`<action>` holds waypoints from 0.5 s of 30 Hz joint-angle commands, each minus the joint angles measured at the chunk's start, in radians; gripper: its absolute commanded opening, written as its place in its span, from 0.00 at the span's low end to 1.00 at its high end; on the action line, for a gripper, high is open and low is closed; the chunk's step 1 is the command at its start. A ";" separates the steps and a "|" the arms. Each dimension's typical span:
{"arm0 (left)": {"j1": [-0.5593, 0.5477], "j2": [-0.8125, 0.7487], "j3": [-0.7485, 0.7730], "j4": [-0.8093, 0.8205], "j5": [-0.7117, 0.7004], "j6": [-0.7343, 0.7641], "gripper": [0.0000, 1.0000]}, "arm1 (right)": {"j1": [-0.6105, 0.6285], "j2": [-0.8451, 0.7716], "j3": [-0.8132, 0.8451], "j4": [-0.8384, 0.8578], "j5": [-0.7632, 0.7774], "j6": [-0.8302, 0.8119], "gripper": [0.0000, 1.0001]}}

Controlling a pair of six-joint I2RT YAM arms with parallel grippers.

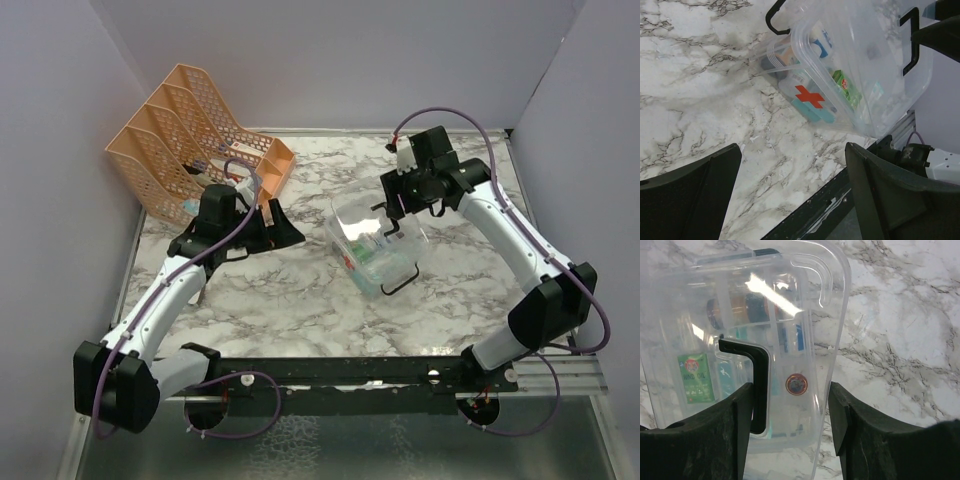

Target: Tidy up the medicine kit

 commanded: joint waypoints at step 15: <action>-0.085 0.081 -0.034 0.183 0.014 -0.113 0.88 | -0.008 0.136 0.015 -0.012 -0.129 -0.216 0.58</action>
